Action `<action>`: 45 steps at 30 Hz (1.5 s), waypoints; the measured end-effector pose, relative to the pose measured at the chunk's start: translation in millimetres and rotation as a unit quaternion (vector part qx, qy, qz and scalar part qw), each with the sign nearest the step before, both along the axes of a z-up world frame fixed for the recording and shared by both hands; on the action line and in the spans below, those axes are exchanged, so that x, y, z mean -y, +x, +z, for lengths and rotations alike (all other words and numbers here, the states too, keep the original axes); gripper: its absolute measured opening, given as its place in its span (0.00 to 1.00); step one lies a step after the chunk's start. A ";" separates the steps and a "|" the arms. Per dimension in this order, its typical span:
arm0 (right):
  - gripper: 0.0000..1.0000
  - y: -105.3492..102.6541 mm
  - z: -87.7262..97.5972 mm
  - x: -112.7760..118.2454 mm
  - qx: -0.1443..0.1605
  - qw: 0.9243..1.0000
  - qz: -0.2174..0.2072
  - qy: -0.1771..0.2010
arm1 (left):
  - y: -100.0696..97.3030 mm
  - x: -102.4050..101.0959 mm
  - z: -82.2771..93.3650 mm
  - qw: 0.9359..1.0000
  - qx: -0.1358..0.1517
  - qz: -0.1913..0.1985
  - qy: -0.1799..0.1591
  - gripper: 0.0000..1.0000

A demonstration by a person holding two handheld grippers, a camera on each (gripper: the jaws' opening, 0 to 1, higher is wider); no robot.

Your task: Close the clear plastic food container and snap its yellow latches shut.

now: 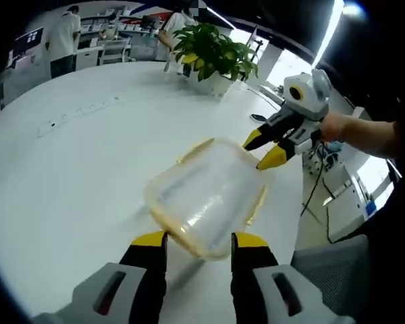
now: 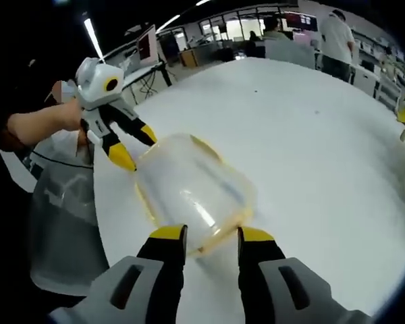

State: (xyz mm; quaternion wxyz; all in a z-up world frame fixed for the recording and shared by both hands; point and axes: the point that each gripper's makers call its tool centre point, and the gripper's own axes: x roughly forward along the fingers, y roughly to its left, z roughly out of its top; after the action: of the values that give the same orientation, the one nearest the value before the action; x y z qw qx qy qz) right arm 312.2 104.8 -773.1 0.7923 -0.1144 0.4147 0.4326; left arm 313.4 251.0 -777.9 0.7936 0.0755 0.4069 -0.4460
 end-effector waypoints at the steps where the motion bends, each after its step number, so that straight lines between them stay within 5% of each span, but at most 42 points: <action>1: 0.28 0.6 0.8 -0.4 0.010 1.000 0.020 -0.011 | 1.4 -0.7 1.1 1.000 0.012 -0.003 0.006 0.37; 6: 0.30 3.2 5.1 0.1 0.058 0.993 0.081 -0.064 | 1.4 3.8 13.5 0.998 0.048 -0.031 0.004 0.34; 10: 0.31 6.4 14.3 -12.0 0.062 0.994 0.084 -0.037 | 8.8 7.2 24.2 0.996 0.080 -0.045 0.006 0.31; 17: 0.29 9.9 17.1 -34.6 0.071 0.990 0.122 -0.024 | 8.8 29.1 32.9 0.979 0.151 -0.130 0.034 0.22; 26: 0.29 9.2 13.1 -59.7 0.083 0.979 0.180 -0.039 | -6.5 57.7 24.6 0.959 0.176 -0.208 0.072 0.20; 36: 0.31 21.9 11.5 -78.8 0.089 0.973 0.203 -0.058 | -21.3 75.0 23.2 0.955 0.172 -0.232 0.070 0.35; 41: 0.32 33.4 8.5 -77.8 0.078 0.968 0.223 -0.085 | -21.0 76.4 15.6 0.933 0.210 -0.260 0.135 0.39; 42: 0.32 33.5 4.9 -74.6 0.056 0.967 0.228 -0.096 | -20.5 77.3 12.9 0.926 0.221 -0.270 0.149 0.40; 45: 0.34 38.9 -0.6 -68.8 0.036 0.961 0.245 -0.127 | -19.8 78.4 6.2 0.926 0.216 -0.266 0.160 0.40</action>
State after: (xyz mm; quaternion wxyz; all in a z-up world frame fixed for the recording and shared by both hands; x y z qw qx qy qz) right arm 351.1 173.6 -773.7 0.6555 -0.3273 0.3967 0.5531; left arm 293.7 172.7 -771.7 0.6921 0.4010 0.2566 -0.5426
